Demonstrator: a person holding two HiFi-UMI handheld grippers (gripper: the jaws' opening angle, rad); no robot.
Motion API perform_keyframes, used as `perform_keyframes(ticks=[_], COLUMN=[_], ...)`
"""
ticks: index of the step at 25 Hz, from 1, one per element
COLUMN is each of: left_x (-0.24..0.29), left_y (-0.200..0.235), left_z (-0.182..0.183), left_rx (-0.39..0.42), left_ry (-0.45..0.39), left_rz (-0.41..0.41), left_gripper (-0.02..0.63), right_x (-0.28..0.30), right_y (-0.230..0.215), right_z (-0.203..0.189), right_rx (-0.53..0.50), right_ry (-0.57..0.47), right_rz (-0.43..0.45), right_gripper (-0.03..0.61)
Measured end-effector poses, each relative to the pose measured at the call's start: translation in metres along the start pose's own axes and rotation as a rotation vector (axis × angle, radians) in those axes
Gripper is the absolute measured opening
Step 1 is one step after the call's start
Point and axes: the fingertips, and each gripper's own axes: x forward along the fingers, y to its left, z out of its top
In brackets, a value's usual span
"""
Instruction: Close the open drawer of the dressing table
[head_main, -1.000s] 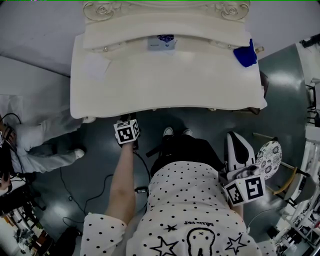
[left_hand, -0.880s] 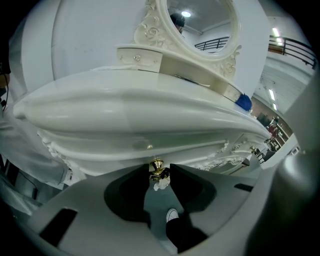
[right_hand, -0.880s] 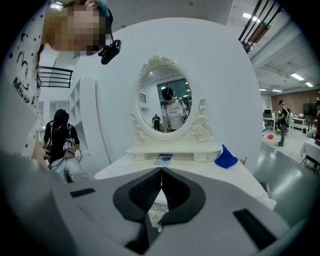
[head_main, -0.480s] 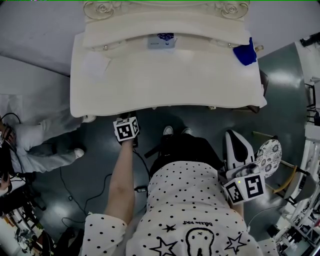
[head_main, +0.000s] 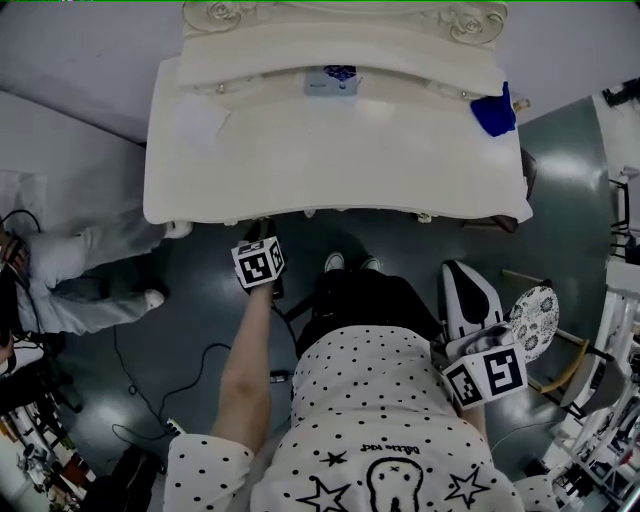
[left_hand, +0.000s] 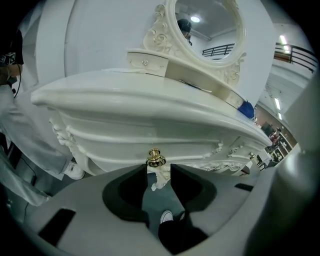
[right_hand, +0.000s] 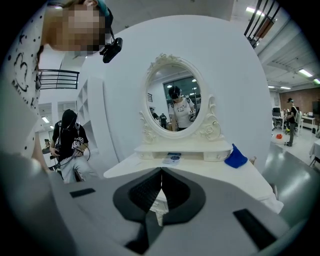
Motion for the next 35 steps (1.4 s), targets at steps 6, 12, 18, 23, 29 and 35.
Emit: perform_keyframes(ticks=[6,12,18,23,29,35], left_x=[-0.032,-0.072,-0.126,-0.172,-0.230,-0.280], left_y=[-0.002,-0.005,-0.032,-0.077,-0.122,-0.172], left_z=[0.003,0.023,0.059,0.080,0.103,0.115], left_rx=[0.025,0.050,0.054,0.149,0.230,0.213], left_ry=[-0.089,-0.203,-0.371,-0.479,-0.602,-0.697], left_rz=[0.033,0.071,0.070,0.063,0.074,0.025], left_gripper=[0.076,0.012,0.012,0.012,0.012,0.012], right_x=[0.003,-0.002,-0.013,-0.032,-0.061,-0.082], right_y=[0.005,0.003,-0.009,-0.029,-0.060,-0.084], right_z=[0.000,0.000,0.003,0.007,0.001,-0.002], right_rx=[-0.006,-0.005,-0.009,-0.011,0.000,0.012], right_ry=[-0.006,-0.026,-0.056,-0.084,-0.123,-0.159], right_rz=[0.036,0.054,0.077,0.078,0.057,0.037], right_gripper=[0.009,0.009,0.009,0.009,0.009,0.009])
